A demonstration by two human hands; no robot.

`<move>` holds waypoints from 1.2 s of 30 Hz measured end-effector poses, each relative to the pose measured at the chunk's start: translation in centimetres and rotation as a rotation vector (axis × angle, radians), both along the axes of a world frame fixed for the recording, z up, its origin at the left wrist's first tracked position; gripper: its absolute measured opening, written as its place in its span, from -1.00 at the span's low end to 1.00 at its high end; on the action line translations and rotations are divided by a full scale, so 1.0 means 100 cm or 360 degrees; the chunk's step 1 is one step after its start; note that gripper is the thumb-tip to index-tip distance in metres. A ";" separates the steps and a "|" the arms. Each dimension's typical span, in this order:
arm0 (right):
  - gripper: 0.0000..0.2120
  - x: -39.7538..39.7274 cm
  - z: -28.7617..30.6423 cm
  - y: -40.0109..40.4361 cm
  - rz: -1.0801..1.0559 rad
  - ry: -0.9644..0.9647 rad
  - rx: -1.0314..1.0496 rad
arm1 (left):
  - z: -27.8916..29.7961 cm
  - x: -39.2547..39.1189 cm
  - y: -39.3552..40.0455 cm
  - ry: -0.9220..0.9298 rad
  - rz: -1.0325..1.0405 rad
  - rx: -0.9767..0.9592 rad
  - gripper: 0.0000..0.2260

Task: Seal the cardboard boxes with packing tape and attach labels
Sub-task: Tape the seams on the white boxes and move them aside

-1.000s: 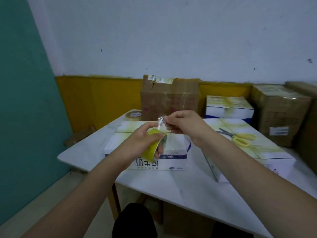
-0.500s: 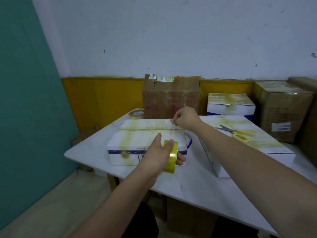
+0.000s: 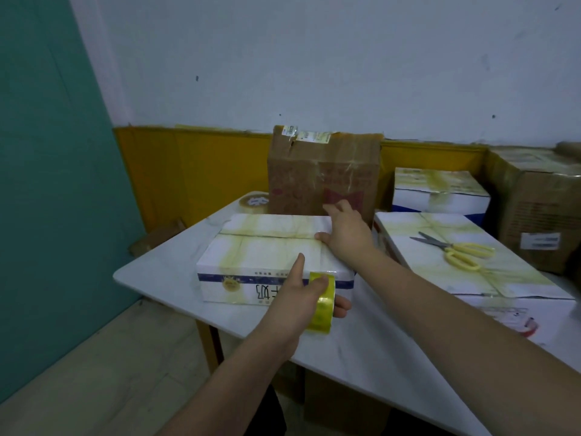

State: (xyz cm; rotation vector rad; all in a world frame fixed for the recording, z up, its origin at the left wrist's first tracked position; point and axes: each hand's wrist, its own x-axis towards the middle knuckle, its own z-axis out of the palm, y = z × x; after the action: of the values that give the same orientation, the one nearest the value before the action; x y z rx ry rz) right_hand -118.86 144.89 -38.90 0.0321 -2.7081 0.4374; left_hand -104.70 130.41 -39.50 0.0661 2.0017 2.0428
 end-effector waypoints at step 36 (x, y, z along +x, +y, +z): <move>-0.65 0.080 0.095 0.017 0.0076 -0.0697 -0.0921 | 0.044 -0.102 -0.136 0.0643 0.0812 -0.0913 -0.28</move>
State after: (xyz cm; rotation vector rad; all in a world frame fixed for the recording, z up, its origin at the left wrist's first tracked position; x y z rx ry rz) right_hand -110.83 146.55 -29.36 -0.1787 -2.8764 1.3610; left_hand -114.94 116.78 -35.10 -0.1817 3.0500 1.7024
